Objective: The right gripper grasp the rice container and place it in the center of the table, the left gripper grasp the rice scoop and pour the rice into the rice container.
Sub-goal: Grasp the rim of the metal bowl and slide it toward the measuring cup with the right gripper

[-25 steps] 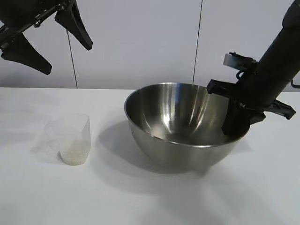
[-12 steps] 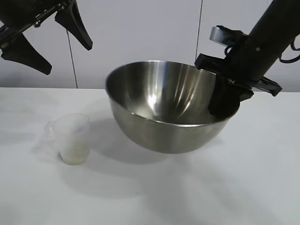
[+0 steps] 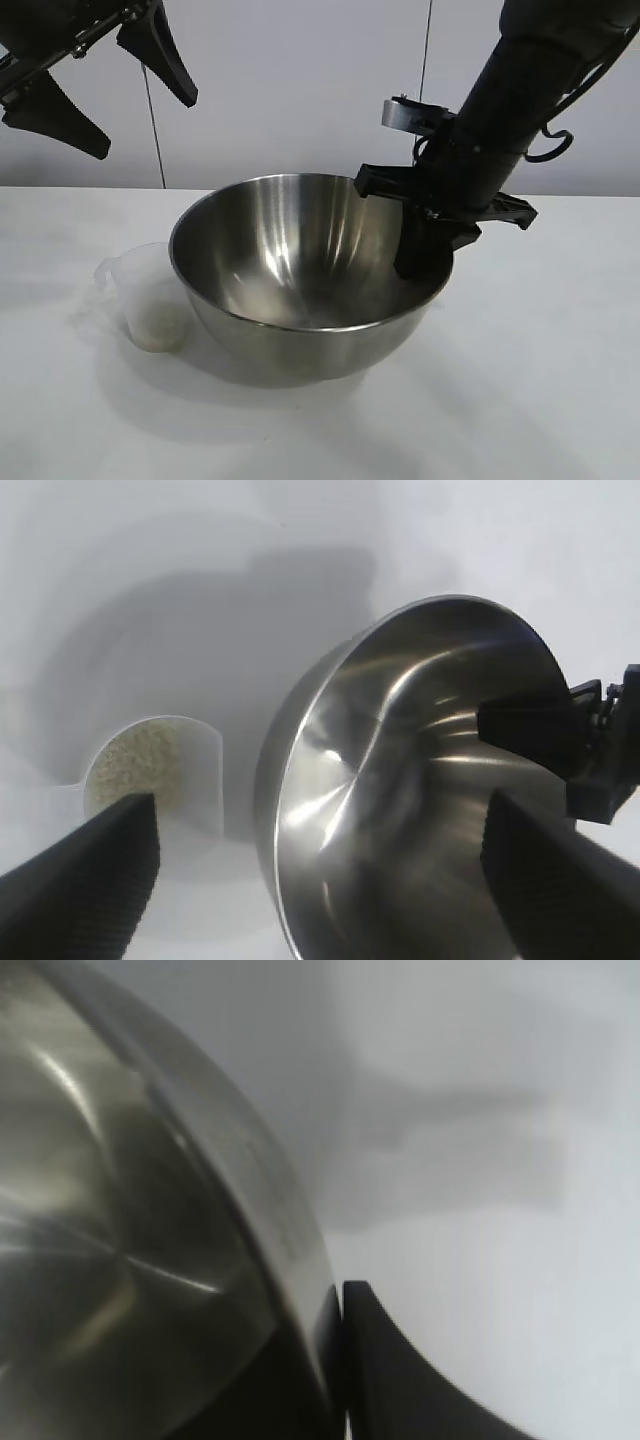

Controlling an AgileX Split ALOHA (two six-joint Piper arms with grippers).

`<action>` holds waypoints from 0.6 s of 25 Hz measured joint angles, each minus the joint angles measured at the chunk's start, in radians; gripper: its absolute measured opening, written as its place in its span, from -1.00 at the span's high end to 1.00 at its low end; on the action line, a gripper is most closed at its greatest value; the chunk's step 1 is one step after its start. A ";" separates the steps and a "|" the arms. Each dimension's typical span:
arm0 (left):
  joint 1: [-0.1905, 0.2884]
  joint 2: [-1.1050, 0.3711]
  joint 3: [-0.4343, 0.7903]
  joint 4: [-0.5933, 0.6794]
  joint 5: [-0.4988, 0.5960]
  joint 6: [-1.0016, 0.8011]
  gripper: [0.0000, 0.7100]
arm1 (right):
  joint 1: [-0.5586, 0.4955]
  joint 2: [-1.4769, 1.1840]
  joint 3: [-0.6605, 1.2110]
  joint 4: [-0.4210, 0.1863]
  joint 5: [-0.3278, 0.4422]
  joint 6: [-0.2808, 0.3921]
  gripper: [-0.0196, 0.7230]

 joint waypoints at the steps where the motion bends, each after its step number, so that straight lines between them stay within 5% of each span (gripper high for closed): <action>1: 0.000 0.000 0.000 0.000 0.000 0.000 -0.78 | 0.005 0.010 -0.002 -0.006 0.000 0.005 0.92; 11: 0.000 0.000 0.000 0.000 0.000 0.000 -0.78 | 0.009 0.021 -0.007 -0.073 0.002 0.030 0.92; 15: 0.000 0.000 0.000 0.000 0.000 0.000 -0.78 | 0.009 0.021 -0.007 -0.069 0.002 0.032 0.78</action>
